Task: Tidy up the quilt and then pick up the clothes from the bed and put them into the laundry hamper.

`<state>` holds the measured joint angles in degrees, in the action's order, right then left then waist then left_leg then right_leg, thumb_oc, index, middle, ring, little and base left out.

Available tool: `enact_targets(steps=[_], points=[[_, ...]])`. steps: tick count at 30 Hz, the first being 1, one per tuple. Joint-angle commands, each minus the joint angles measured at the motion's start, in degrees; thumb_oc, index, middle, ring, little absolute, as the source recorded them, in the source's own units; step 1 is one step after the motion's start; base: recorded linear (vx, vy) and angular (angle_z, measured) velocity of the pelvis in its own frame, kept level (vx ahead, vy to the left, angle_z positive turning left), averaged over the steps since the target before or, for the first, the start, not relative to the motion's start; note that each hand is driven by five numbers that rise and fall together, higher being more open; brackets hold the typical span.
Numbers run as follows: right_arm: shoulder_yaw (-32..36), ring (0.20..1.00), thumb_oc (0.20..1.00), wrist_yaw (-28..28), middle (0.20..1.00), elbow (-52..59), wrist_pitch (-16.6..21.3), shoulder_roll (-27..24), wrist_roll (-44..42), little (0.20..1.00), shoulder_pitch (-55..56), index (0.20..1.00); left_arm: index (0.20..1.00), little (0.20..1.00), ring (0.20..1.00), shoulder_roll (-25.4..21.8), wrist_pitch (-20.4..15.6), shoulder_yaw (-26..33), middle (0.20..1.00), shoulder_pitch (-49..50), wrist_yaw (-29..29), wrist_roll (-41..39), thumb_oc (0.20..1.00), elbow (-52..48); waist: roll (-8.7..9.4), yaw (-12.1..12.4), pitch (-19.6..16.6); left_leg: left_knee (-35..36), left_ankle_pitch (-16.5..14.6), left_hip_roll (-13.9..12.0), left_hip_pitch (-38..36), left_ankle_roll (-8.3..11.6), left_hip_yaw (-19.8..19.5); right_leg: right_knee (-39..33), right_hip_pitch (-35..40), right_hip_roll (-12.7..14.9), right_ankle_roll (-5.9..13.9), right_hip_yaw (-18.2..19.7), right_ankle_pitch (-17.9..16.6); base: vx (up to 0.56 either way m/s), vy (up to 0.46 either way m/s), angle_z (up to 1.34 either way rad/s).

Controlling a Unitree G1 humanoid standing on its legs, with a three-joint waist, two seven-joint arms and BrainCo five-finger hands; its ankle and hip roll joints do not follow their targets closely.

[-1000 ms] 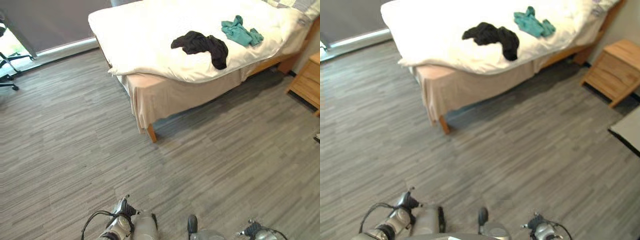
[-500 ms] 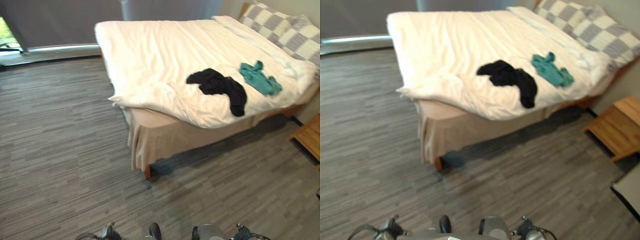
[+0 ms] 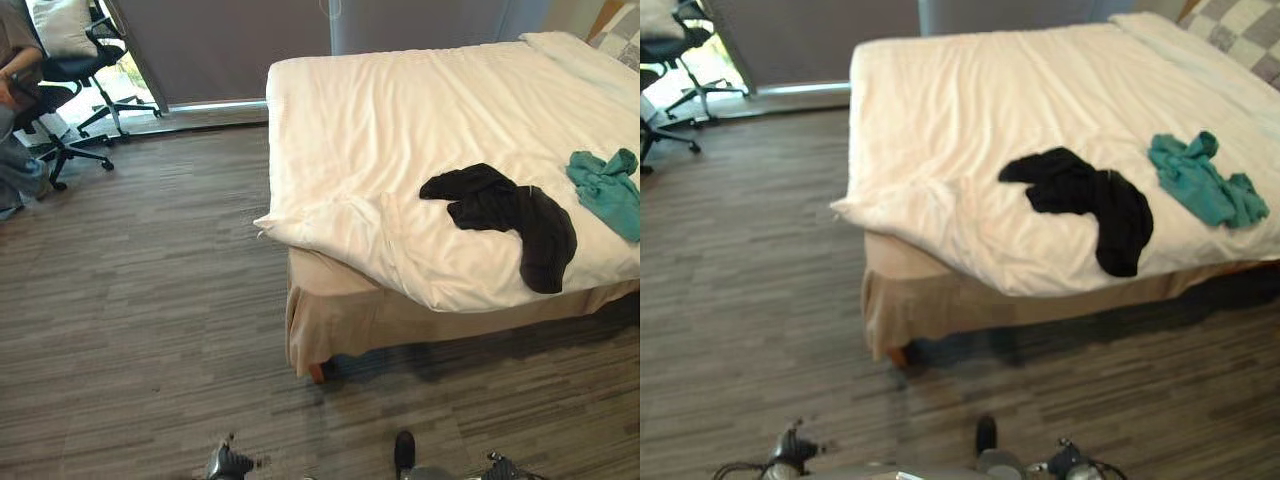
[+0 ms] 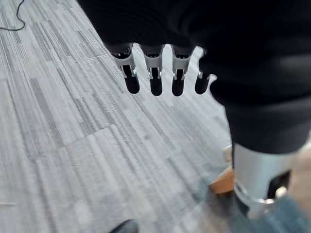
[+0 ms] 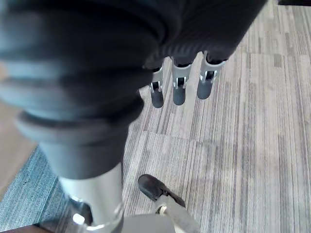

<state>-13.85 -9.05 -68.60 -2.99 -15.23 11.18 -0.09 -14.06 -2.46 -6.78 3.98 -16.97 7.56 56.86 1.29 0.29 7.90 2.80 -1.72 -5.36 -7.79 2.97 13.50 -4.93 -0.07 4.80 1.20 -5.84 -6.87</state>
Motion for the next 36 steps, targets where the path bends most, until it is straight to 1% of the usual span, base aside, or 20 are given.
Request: enact_targets(steps=[1,2,3,4,5,8,11,14,15,16,20,22,26,28,29,30,31,32,33,36], points=[[-0.1,1.000,1.000,-1.6,1.000,1.1,0.8,0.3,1.2,1.000,1.0,1.000,1.000,1.000,1.000,-8.0,-4.2,3.7,1.000,-0.5,-8.0,0.2,1.000,-10.7,1.26,-0.1,1.1,2.2,0.7,-0.9,0.4,2.79,-1.3,-0.1,6.0,5.0,9.51,0.5,7.2,0.07,-0.069,0.08],[0.5,1.000,1.000,-1.6,1.000,3.5,1.3,-0.1,1.6,1.000,2.7,1.000,1.000,1.000,1.000,-11.9,-4.7,6.8,1.000,2.2,-9.9,3.1,1.000,-20.7,0.96,-0.2,1.0,2.2,1.0,-1.3,0.6,3.25,-1.4,-0.1,6.2,4.8,9.42,0.2,7.4,0.11,-0.088,-0.03],[0.7,1.000,1.000,-1.5,1.000,3.9,1.5,-0.3,1.6,1.000,3.6,1.000,1.000,1.000,1.000,-14.6,-4.8,8.6,1.000,2.2,-11.0,4.9,1.000,-23.9,0.73,-0.3,1.1,2.2,0.8,-1.5,0.3,3.51,-1.4,-0.1,6.5,4.7,9.44,0.1,7.8,0.06,-0.058,-0.06],[0.7,1.000,1.000,-1.5,1.000,3.9,1.5,-0.3,1.6,1.000,3.6,1.000,1.000,1.000,1.000,-14.6,-4.8,8.7,1.000,2.3,-10.9,5.0,1.000,-24.0,0.77,-0.3,0.9,2.2,1.0,-1.5,0.6,3.53,-1.4,-0.1,6.3,4.7,9.38,0.2,7.6,0.07,-0.039,-0.02],[1.0,1.000,1.000,-1.3,1.000,4.1,1.8,-0.7,1.3,1.000,4.5,1.000,1.000,1.000,1.000,-18.9,-5.0,11.6,1.000,1.0,-12.4,7.9,1.000,-31.0,0.20,-0.6,0.9,2.2,1.0,-1.7,0.4,3.96,-1.2,-0.1,6.5,4.5,9.41,0.2,8.0,0.05,-0.032,0.07],[0.0,1.000,1.000,-0.6,1.000,2.8,1.9,-0.8,1.2,1.000,4.5,1.000,1.000,1.000,1.000,-23.9,-4.9,11.9,1.000,-4.4,-12.8,10.8,1.000,-34.0,-0.45,-1.7,0.7,2.2,1.0,-2.0,0.5,4.32,-0.6,-0.1,6.3,4.3,9.41,0.4,8.2,0.05,-0.017,0.02],[-1.7,1.000,1.000,0.0,1.000,1.7,1.6,-1.4,1.6,1.000,4.0,1.000,1.000,1.000,1.000,-28.0,-3.5,7.4,1.000,-13.8,-12.1,14.1,1.000,-34.3,-1.01,-3.5,0.9,2.2,1.0,-2.0,0.8,4.42,0.1,-0.1,5.6,4.3,9.63,1.1,8.0,0.01,0.009,-0.07],[-2.8,1.000,1.000,0.0,1.000,0.6,1.6,-2.2,1.3,1.000,2.9,1.000,1.000,1.000,1.000,-31.8,-1.5,-0.2,1.000,-26.1,-11.6,17.6,1.000,-30.4,-1.34,-5.8,1.7,2.2,1.1,-2.0,2.0,4.41,1.3,-0.1,3.4,4.3,10.18,2.3,7.1,-0.03,0.027,-0.18],[-2.6,1.000,1.000,0.0,1.000,0.6,1.6,-2.1,1.2,1.000,2.8,1.000,1.000,1.000,1.000,-31.8,-1.6,-0.5,1.000,-26.6,-11.7,17.5,1.000,-30.0,-1.31,-5.6,1.7,2.2,1.2,-2.0,2.1,4.40,1.3,-0.1,3.2,4.3,10.19,2.4,7.0,-0.10,0.034,-0.30],[-3.0,1.000,1.000,-0.4,1.000,0.2,1.7,-3.0,0.8,1.000,2.0,1.000,1.000,1.000,1.000,-33.1,-0.4,-7.0,1.000,-36.6,-11.6,18.7,1.000,-25.5,-1.51,-7.1,2.5,2.2,1.3,-2.1,3.6,4.33,2.1,-0.1,0.8,4.3,10.56,3.6,6.1,-0.11,0.040,-0.33],[-4.2,1.000,1.000,-1.7,1.000,-1.1,2.0,-4.3,-0.2,1.000,-0.8,1.000,1.000,1.000,1.000,-32.1,1.9,-21.5,1.000,-55.8,-10.6,21.1,1.000,-8.6,-1.57,-9.9,4.7,2.2,2.3,-2.1,8.2,4.13,3.8,-0.1,-5.4,4.1,11.28,5.7,3.8,-0.13,0.047,-0.36],[-4.5,1.000,1.000,-2.4,1.000,-1.5,2.1,-4.6,-0.9,1.000,-1.5,1.000,1.000,1.000,1.000,-30.9,2.6,-25.9,1.000,-61.8,-9.9,21.5,1.000,-1.6,-1.41,-10.7,5.5,2.2,2.9,-2.0,10.2,4.05,4.5,-0.1,-7.8,4.0,11.53,6.4,2.8,-0.10,0.037,-0.45],[-5.1,1.000,1.000,-2.9,1.000,-2.8,2.2,-4.5,-1.6,1.000,-2.4,1.000,1.000,1.000,1.000,-27.7,3.1,-29.6,1.000,-66.4,-7.7,22.0,1.000,7.4,-1.21,-11.5,6.4,2.2,3.4,-2.1,12.6,3.91,5.5,-0.1,-10.8,4.0,11.88,6.9,1.9,-0.04,0.018,-0.37],[-5.5,1.000,1.000,-3.3,1.000,-3.8,2.1,-4.2,-2.3,1.000,-3.1,1.000,1.000,1.000,1.000,-23.8,3.3,-29.8,1.000,-66.4,-5.2,21.4,1.000,11.3,-1.17,-11.8,7.5,2.2,3.6,-2.0,13.5,3.87,5.8,-0.1,-11.8,4.1,11.99,6.7,1.8,-0.03,0.020,-0.21],[-5.4,1.000,1.000,-3.4,1.000,-4.1,2.0,-4.2,-2.6,1.000,-3.4,1.000,0.862,0.862,0.862,-22.8,3.4,-30.2,0.862,-65.3,-4.0,22.2,0.862,12.7,-1.09,-11.9,7.7,2.2,3.6,-2.1,13.7,3.88,5.9,-0.1,-11.9,4.2,12.02,6.8,1.8,-0.01,0.020,-0.04],[-5.4,1.000,1.000,-3.3,1.000,-4.3,1.9,-4.1,-2.8,1.000,-3.7,1.000,0.627,0.627,0.627,-21.6,3.5,-30.4,0.627,-63.8,-2.8,23.2,0.627,14.2,-1.00,-11.8,7.8,2.2,3.6,-2.1,13.6,3.88,6.0,-0.1,-12.0,4.2,11.97,6.7,1.8,0.00,0.000,0.00],[-5.4,1.000,1.000,-3.3,1.000,-4.4,1.9,-4.1,-2.8,1.000,-3.9,1.000,0.511,0.511,0.511,-20.9,3.6,-30.5,0.511,-63.0,-2.0,23.8,0.511,15.1,-0.95,-11.8,7.9,2.2,3.5,-2.2,13.5,3.89,6.0,-0.1,-11.9,4.2,11.90,6.8,1.9,0.00,0.000,0.00],[-5.4,1.000,1.000,-3.3,1.000,-4.4,1.9,-4.1,-2.8,1.000,-3.9,1.000,0.200,0.200,0.200,-20.9,3.6,-30.5,0.200,-63.0,-2.0,23.8,0.200,15.1,-0.95,-11.8,7.9,2.2,3.5,-2.2,13.5,3.89,6.0,-0.1,-11.9,4.2,11.90,6.8,1.9,0.00,0.000,0.00],[-5.4,1.000,1.000,-3.4,1.000,-4.4,2.1,-4.1,-2.6,1.000,-4.2,1.000,0.200,0.200,0.200,-19.2,4.0,-30.2,0.200,-58.9,-0.9,26.1,0.200,17.2,-0.89,-11.5,7.8,2.2,3.4,-2.3,12.9,3.93,6.1,-0.1,-11.3,4.3,11.73,6.8,2.1,0.00,0.000,0.00],[-4.6,1.000,1.000,-3.9,1.000,-4.1,2.1,-4.2,-2.9,1.000,-4.7,1.000,0.200,0.200,0.200,-16.5,4.3,-25.1,0.200,-49.7,0.1,23.8,0.200,18.6,-0.87,-10.8,7.2,2.2,2.9,-2.5,11.5,4.04,6.1,-0.1,-9.9,4.3,11.28,6.6,2.8,0.03,-0.009,0.04]])
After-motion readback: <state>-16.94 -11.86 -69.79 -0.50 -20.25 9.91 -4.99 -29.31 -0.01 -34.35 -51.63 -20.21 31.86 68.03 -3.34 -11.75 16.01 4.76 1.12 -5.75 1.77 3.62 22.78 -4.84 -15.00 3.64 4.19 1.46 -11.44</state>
